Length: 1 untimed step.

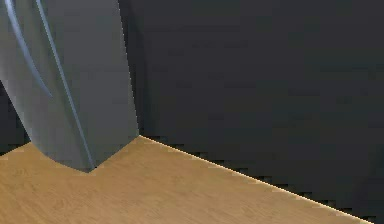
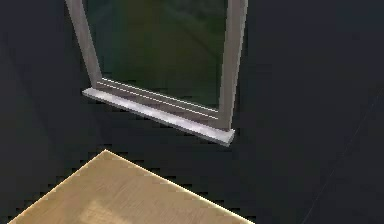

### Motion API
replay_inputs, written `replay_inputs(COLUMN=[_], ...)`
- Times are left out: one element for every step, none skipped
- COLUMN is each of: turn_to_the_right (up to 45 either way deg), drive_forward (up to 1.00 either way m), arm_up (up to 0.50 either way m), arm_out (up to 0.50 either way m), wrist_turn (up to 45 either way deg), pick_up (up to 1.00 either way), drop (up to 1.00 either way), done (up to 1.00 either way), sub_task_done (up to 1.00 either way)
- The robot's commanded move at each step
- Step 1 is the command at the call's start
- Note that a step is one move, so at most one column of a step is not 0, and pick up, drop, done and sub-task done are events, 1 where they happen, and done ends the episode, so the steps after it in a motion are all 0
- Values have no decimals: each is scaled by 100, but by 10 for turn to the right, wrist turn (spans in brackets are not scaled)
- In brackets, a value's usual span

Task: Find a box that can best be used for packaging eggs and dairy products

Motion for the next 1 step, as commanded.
replay_inputs(turn_to_the_right=[-120], drive_forward=[0], arm_up=[0], arm_out=[0], wrist_turn=[0], pick_up=[0], drop=[0], done=[0], sub_task_done=[0])
